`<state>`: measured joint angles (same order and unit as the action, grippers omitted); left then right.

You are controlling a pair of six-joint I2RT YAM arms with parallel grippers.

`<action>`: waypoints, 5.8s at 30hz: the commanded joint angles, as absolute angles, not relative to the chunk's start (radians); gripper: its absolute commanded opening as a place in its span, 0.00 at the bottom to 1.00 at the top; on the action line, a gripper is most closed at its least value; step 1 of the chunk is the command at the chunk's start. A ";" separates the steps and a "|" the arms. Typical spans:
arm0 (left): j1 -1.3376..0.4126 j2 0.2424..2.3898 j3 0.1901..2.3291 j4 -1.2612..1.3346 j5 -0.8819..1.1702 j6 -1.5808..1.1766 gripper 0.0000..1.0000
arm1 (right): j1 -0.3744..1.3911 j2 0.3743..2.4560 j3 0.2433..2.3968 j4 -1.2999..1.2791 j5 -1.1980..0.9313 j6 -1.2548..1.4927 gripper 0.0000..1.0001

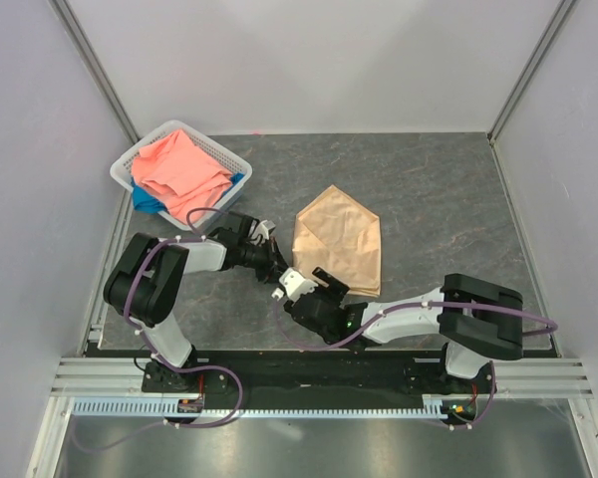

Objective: Fold the napkin, place the utensils inside, and roll it up
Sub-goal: Roll the napkin with the utensil

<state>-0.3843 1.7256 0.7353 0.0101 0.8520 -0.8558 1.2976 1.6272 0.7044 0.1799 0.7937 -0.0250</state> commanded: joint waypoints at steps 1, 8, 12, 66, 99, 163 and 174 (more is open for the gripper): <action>-0.371 1.715 0.773 -0.034 0.894 -0.792 0.02 | 1.284 1.681 0.742 0.252 0.822 -0.083 0.81; -0.362 1.726 0.790 -0.058 0.913 -0.761 0.02 | 1.243 1.743 0.742 0.264 0.801 -0.072 0.62; -0.357 1.738 0.798 -0.063 0.930 -0.747 0.02 | 1.209 1.730 0.733 0.265 0.730 -0.087 0.52; -0.586 1.285 0.437 0.468 0.299 -0.166 0.89 | 0.603 2.143 1.384 -0.657 -0.983 -0.106 0.00; -0.618 1.454 0.477 0.446 0.382 -0.199 0.50 | 0.545 2.246 1.420 -0.669 -1.058 -0.061 0.00; -0.485 1.566 0.726 0.015 0.545 -0.411 0.02 | 1.000 1.630 0.867 -0.362 0.128 -0.163 0.30; -0.433 1.404 0.695 -0.029 0.407 -0.431 0.55 | 0.959 1.704 0.965 -0.503 -0.172 -0.167 0.11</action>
